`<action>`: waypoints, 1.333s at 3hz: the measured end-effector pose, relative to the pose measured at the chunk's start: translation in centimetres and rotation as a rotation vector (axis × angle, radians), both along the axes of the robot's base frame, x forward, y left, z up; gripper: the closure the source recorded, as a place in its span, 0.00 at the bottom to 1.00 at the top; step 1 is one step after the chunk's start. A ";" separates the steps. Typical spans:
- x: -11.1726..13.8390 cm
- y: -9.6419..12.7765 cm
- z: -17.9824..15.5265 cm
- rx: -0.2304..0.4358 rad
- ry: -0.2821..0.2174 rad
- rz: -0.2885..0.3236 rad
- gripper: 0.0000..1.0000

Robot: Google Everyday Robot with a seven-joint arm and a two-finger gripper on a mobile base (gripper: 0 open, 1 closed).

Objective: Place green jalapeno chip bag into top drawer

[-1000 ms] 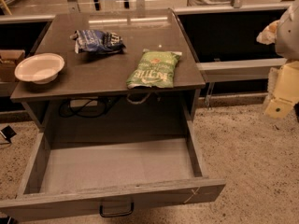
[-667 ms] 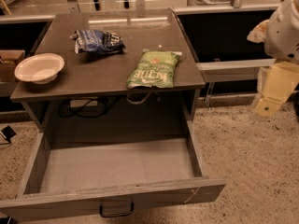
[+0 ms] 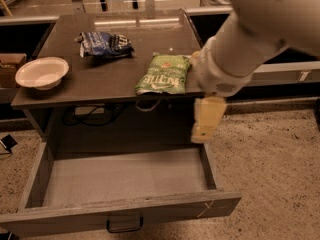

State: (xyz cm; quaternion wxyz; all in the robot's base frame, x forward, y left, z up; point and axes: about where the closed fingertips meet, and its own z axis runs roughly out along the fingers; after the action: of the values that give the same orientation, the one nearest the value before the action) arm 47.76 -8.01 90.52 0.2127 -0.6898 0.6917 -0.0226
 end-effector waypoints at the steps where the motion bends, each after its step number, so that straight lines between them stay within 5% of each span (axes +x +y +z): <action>1: 2.9 5.6 -5.0 0.067 -0.018 0.055 0.00; 2: 6.0 9.0 -7.8 0.118 -0.044 0.076 0.00; 4: 9.6 11.0 -10.3 0.176 -0.056 0.086 0.37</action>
Offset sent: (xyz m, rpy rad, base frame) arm 0.0993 0.1304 -0.1119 0.1825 -0.0740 0.0976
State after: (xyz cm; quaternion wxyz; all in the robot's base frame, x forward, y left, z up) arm 57.32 3.03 80.20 0.2926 -0.6965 0.6546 0.0279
